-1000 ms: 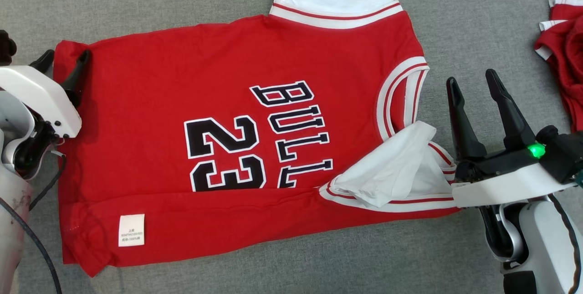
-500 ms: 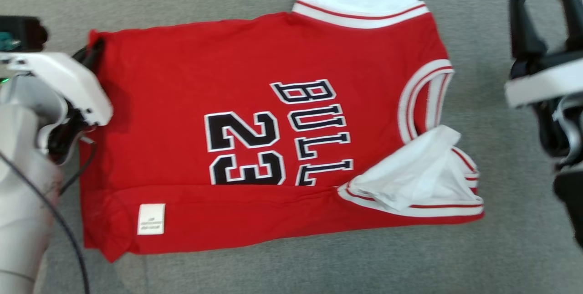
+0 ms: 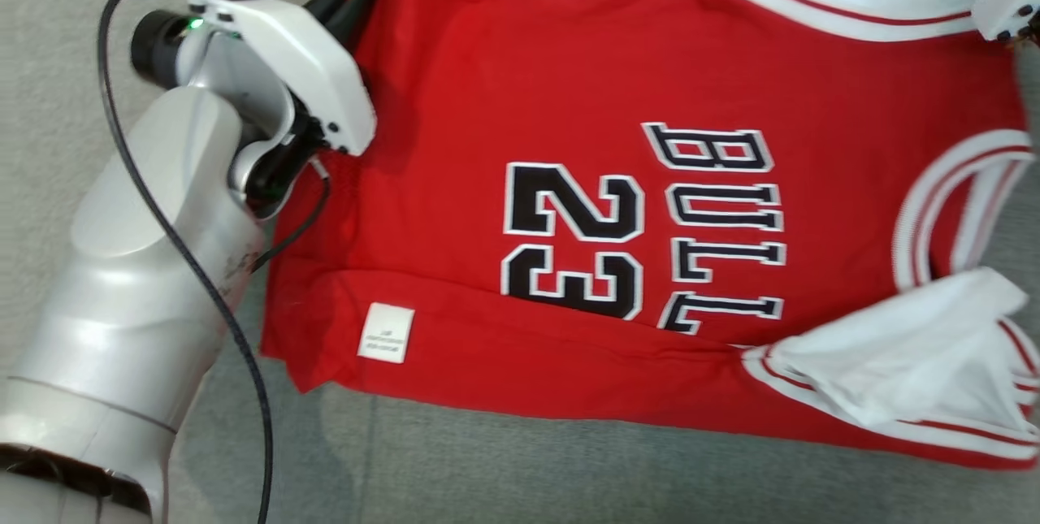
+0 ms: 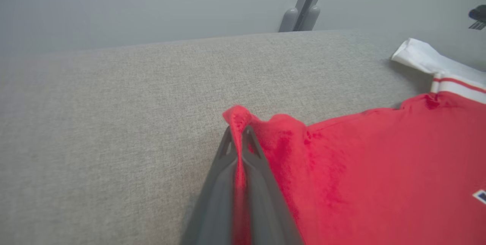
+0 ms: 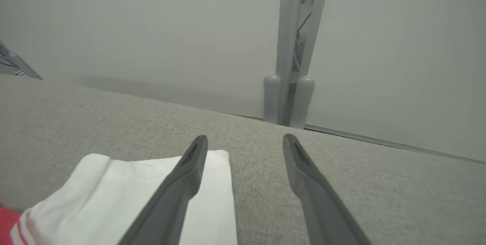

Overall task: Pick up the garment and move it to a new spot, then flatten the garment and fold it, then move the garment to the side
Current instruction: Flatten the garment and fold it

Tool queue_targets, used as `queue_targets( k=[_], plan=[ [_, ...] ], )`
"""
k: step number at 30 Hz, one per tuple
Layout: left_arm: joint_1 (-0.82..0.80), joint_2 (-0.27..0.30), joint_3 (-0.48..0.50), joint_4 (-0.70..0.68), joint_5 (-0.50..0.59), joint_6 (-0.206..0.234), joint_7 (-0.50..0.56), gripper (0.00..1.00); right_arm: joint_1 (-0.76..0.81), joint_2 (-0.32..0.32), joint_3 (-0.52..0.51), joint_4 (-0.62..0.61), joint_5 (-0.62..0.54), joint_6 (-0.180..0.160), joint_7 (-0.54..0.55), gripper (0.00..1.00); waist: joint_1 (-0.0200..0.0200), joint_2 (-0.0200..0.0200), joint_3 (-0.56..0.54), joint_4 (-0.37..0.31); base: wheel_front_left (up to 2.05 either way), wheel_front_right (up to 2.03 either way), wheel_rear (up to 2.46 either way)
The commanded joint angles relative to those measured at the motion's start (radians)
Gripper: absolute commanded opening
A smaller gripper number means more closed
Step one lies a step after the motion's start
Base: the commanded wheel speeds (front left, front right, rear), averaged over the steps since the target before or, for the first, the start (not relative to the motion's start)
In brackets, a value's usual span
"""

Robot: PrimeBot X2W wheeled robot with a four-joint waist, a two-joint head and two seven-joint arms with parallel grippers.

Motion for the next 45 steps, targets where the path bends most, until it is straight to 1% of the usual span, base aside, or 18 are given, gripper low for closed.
queue_targets(
  k=[1, 3, 6, 11, 12, 13, 14, 18, 21, 24, 31, 34, 38, 45],
  plan=[
    [-0.030, -0.008, -0.020, 0.004, -0.015, -0.001, -0.016, 0.00, -0.037, -0.021, 0.034, 0.025, 0.017, 0.000, 0.026, 1.00, 0.0000, 0.0000, 0.040, 0.055, 0.00, 0.00, 0.00],
    [-0.043, -0.019, -0.046, 0.012, -0.027, -0.001, -0.033, 0.00, -0.062, -0.032, 0.095, 0.044, 0.033, 0.000, 0.059, 1.00, 0.0000, 0.0000, 0.046, 0.071, 0.00, 0.00, 0.00],
    [-0.064, -0.022, -0.080, 0.027, -0.047, -0.001, -0.055, 0.00, -0.101, -0.045, 0.160, 0.074, 0.068, 0.000, 0.100, 1.00, 0.0000, 0.0000, 0.052, 0.082, 0.00, 0.00, 0.00],
    [-0.084, -0.023, -0.120, 0.045, -0.080, -0.001, -0.079, 0.00, -0.129, -0.054, 0.228, 0.116, 0.123, 0.000, 0.170, 1.00, 0.0000, 0.0000, 0.058, 0.090, 0.00, 0.00, 0.00],
    [-0.088, -0.021, -0.129, 0.050, -0.089, -0.001, -0.084, 0.00, -0.135, -0.058, 0.240, 0.118, 0.136, 0.000, 0.178, 0.60, 0.0000, 0.0000, 0.060, 0.091, 0.00, 0.00, 0.00],
    [-0.092, -0.018, -0.137, 0.056, -0.097, -0.001, -0.089, 0.00, -0.146, -0.063, 0.247, 0.118, 0.148, 0.000, 0.171, 0.40, 0.0000, 0.0000, 0.060, 0.090, 0.00, 0.00, 0.00],
    [-0.096, -0.015, -0.144, 0.061, -0.104, -0.001, -0.095, 0.00, -0.151, -0.065, 0.256, 0.116, 0.163, 0.000, 0.175, 0.00, 0.0000, 0.0000, 0.060, 0.089, 0.00, 0.00, 0.00],
    [-0.103, 0.003, -0.162, 0.077, -0.135, -0.001, -0.117, 0.00, -0.166, -0.087, 0.290, 0.088, 0.223, 0.000, 0.162, 0.00, 0.0000, 0.0000, 0.053, 0.080, 0.00, 0.00, 0.00],
    [-0.108, 0.028, -0.169, 0.079, -0.160, -0.001, -0.133, 0.00, -0.168, -0.104, 0.307, 0.042, 0.283, 0.000, 0.140, 0.00, 0.0000, 0.0000, 0.043, 0.066, 0.00, 0.00, 0.00],
    [-0.103, 0.054, -0.170, 0.068, -0.185, -0.001, -0.144, 0.00, -0.158, -0.136, 0.326, -0.025, 0.348, 0.000, 0.124, 0.00, 0.0000, 0.0000, 0.029, 0.052, 0.00, 0.00, 0.00],
    [-0.055, 0.134, -0.174, 0.005, -0.250, -0.001, -0.138, 0.00, -0.105, -0.250, 0.377, -0.230, 0.471, 0.000, 0.072, 0.00, 0.0000, 0.0000, -0.012, 0.017, 0.00, 0.00, 0.00],
    [-0.033, 0.167, -0.175, -0.033, -0.282, -0.001, -0.117, 0.00, -0.081, -0.300, 0.393, -0.307, 0.502, 0.000, 0.051, 0.00, 0.0000, 0.0000, -0.028, 0.002, 0.00, 0.00, 0.00],
    [-0.002, 0.212, -0.175, -0.083, -0.311, -0.001, -0.092, 0.00, -0.047, -0.348, 0.406, -0.396, 0.544, 0.000, 0.029, 0.00, 0.0000, 0.0000, -0.045, -0.017, 0.00, 0.00, 0.00],
    [0.102, 0.290, -0.160, -0.218, -0.352, 0.007, -0.102, 0.00, 0.101, -0.449, 0.405, -0.603, 0.627, 0.000, -0.028, 0.00, 0.0000, 0.0000, -0.076, -0.047, 0.00, 0.00, 0.00]
  ],
)
